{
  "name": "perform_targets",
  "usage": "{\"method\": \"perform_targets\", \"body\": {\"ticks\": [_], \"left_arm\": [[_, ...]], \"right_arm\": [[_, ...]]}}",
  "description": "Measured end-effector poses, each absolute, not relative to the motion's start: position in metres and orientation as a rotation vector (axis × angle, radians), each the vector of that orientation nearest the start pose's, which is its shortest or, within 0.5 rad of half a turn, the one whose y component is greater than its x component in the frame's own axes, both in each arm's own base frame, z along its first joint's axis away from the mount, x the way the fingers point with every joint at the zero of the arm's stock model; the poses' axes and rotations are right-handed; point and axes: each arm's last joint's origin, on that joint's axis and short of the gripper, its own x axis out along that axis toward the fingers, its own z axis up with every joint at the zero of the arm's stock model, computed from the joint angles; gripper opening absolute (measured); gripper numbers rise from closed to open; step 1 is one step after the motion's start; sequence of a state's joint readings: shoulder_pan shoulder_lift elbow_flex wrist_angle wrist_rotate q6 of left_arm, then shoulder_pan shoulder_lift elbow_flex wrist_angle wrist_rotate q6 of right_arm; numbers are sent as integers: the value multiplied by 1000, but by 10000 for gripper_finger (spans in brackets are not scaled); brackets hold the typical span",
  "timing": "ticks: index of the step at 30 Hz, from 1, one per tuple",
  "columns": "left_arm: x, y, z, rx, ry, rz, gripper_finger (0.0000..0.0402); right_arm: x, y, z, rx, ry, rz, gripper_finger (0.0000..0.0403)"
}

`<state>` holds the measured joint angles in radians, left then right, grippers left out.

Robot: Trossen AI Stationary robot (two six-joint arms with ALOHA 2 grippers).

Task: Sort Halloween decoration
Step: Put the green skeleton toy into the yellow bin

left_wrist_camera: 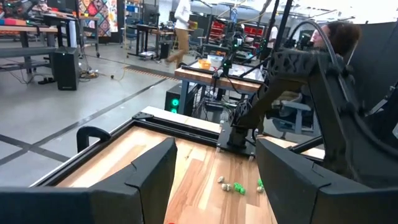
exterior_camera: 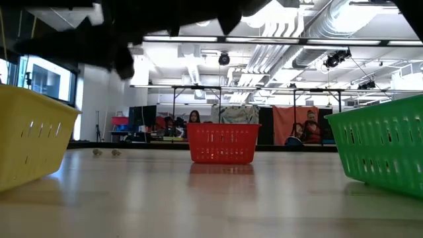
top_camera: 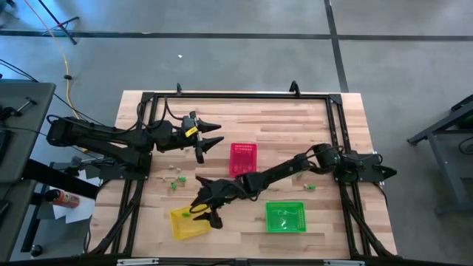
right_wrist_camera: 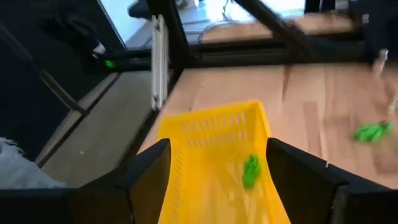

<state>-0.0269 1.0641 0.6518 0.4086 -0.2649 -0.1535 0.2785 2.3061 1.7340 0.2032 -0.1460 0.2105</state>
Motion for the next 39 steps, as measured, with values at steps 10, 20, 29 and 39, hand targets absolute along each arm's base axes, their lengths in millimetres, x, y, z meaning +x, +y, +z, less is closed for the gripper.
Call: {"method": "perform_targets", "body": {"ticks": [10, 20, 29, 39], "left_arm": [[236, 1, 291, -153, -22, 238, 211], [236, 1, 291, -154, -22, 238, 211], [236, 1, 292, -155, -22, 238, 211], [236, 1, 292, -137, -20, 231, 211]], "right_arm": [[471, 114, 249, 4, 571, 383, 233], [407, 65, 269, -112, 866, 415, 227], [304, 30, 287, -1, 608, 288, 227], [259, 16, 317, 123, 14, 26, 227]]}}
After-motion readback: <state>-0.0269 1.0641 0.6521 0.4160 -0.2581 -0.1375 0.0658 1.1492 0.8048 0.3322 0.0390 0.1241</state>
